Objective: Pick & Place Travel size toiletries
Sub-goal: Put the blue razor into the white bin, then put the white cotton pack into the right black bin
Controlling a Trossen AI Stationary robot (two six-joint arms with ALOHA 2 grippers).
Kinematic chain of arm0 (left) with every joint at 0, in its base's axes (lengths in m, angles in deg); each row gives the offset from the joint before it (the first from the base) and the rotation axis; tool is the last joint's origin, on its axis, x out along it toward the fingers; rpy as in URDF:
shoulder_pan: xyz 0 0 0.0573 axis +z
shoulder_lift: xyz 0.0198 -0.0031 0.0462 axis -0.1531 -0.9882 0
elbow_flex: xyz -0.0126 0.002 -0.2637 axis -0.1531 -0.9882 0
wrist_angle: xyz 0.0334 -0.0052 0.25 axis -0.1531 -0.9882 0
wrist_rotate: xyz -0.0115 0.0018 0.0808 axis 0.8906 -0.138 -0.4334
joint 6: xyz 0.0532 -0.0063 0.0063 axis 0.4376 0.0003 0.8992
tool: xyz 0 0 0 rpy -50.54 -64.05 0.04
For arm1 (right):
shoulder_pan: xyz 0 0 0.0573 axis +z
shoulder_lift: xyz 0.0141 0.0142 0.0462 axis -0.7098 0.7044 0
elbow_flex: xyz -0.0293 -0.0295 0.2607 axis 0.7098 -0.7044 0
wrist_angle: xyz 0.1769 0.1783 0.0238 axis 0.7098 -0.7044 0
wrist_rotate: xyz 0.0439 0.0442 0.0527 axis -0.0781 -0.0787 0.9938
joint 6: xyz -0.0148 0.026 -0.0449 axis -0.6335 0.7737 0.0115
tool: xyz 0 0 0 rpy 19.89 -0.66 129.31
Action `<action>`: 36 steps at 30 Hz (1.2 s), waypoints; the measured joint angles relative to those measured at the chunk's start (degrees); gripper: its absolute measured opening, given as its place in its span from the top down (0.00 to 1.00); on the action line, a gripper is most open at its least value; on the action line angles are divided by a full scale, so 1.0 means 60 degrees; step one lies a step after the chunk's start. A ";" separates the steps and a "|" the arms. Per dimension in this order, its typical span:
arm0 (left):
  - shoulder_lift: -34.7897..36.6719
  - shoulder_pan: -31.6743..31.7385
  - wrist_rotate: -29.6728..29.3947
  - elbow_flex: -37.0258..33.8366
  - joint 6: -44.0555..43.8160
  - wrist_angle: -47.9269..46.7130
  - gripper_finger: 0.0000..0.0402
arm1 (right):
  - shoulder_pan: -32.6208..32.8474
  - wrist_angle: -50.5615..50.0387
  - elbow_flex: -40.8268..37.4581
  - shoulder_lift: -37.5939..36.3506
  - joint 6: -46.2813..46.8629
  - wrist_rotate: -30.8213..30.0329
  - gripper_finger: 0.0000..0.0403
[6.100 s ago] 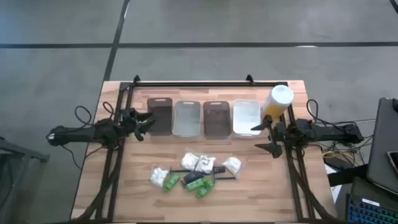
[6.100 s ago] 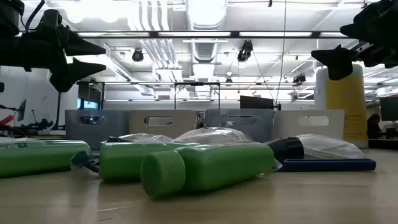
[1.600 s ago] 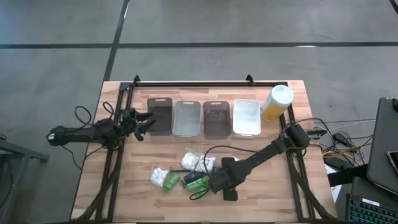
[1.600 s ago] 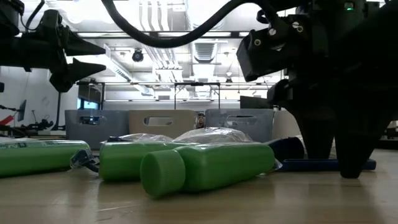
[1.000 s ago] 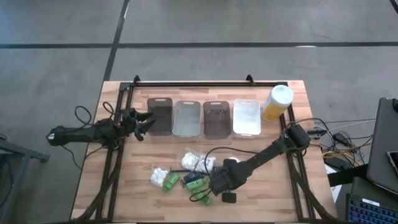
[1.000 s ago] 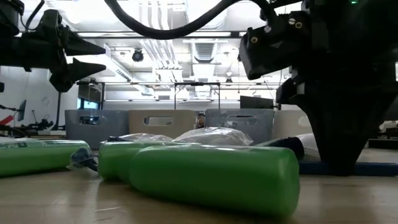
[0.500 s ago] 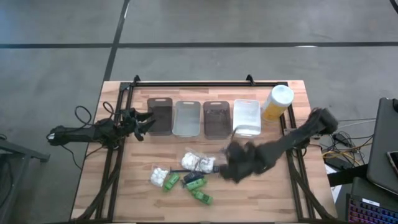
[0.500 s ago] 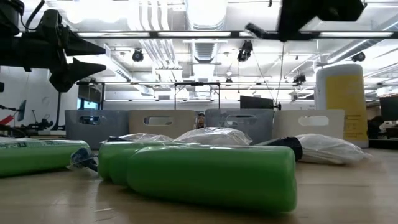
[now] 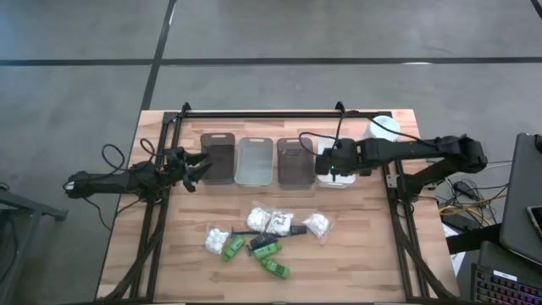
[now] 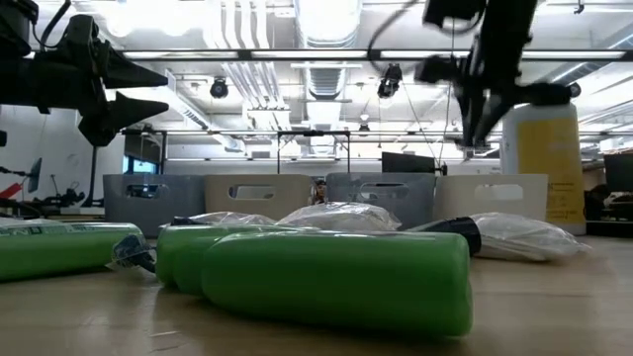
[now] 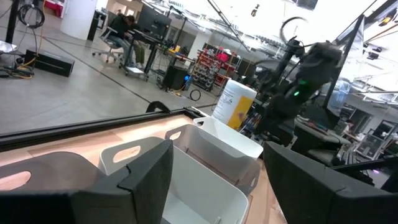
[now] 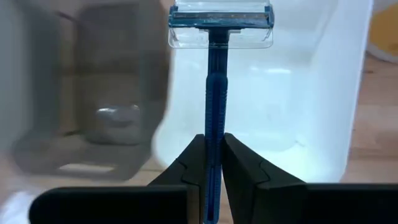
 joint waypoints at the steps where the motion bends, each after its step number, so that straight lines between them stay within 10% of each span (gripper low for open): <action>1: 0.0000 0.0000 0.0000 0.0000 0.0000 0.0000 0.37 | -0.0099 0.0223 -0.0243 0.0035 -0.0055 0.0101 0.91; 14: -0.0004 0.0000 0.0000 0.0000 0.0000 0.0000 0.37 | -0.0285 0.0583 -0.0828 0.0226 -0.0127 -0.0671 0.59; 22: -0.0004 0.0000 0.0000 0.0000 0.0000 0.0000 0.37 | 0.1332 0.2196 0.1263 0.0476 -0.4667 -0.0787 0.39; 36: -0.0025 0.0000 0.0000 0.0000 0.0000 -0.0001 0.37 | 0.3864 -0.0157 0.3453 0.3924 -0.6057 0.1599 0.37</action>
